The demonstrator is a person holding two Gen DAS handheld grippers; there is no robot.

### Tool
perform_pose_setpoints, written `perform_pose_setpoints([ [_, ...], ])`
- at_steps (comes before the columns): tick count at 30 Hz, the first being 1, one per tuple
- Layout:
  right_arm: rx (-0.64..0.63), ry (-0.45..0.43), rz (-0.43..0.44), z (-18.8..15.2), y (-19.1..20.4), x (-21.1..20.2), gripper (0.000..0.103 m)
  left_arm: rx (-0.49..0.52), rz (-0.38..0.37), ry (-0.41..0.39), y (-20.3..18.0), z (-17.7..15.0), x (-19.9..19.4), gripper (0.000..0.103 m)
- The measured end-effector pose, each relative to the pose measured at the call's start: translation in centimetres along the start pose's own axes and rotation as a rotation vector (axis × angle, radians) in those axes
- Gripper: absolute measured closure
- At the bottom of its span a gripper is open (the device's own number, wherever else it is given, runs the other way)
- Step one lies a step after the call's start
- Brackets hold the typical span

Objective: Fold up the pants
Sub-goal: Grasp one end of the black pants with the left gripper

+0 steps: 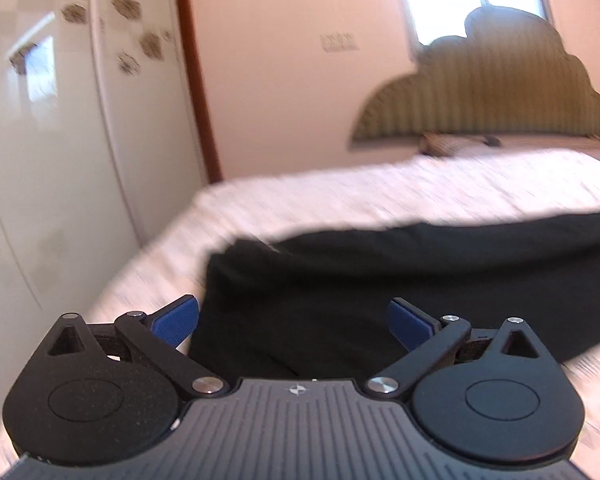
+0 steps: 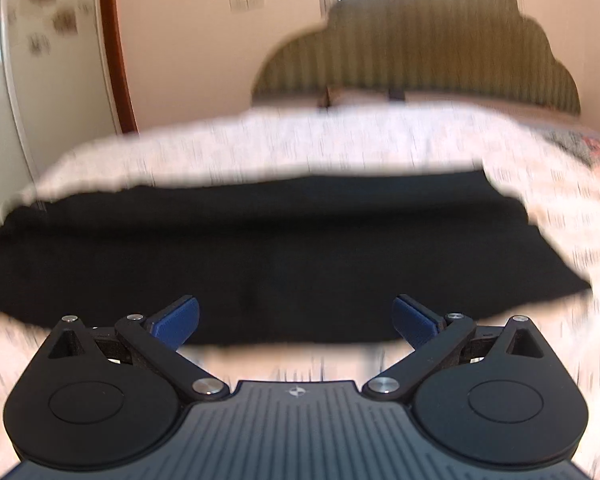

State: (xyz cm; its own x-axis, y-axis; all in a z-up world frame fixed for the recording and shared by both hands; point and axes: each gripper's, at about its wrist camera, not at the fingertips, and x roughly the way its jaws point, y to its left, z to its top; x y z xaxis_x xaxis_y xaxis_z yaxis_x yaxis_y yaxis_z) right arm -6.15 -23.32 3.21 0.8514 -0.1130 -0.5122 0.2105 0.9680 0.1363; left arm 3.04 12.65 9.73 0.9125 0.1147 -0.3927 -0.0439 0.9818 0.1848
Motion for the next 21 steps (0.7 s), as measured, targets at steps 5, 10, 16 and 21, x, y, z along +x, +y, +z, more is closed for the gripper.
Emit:
perform_pose_setpoints([
  [5, 0.004, -0.016, 0.058, 4.9, 0.7, 2.4, 0.000, -0.270, -0.140, 0.122, 9.3, 4.6, 10.0, 0.000],
  [10, -0.005, 0.012, 0.088, 6.4, 2.9, 5.6, 0.000, -0.655, -0.335, 0.366, 16.1, 3.6, 22.2, 0.002],
  [16, -0.055, 0.088, 0.119, 5.4, 5.5, 8.8, 0.000, -0.854, -0.484, 0.559, 17.7, 2.1, 31.6, 0.001],
  [21, -0.104, 0.141, 0.127, 5.1, 6.8, 10.5, 0.000, -0.862, -0.540, 0.584, 17.1, 2.3, 34.1, 0.003],
])
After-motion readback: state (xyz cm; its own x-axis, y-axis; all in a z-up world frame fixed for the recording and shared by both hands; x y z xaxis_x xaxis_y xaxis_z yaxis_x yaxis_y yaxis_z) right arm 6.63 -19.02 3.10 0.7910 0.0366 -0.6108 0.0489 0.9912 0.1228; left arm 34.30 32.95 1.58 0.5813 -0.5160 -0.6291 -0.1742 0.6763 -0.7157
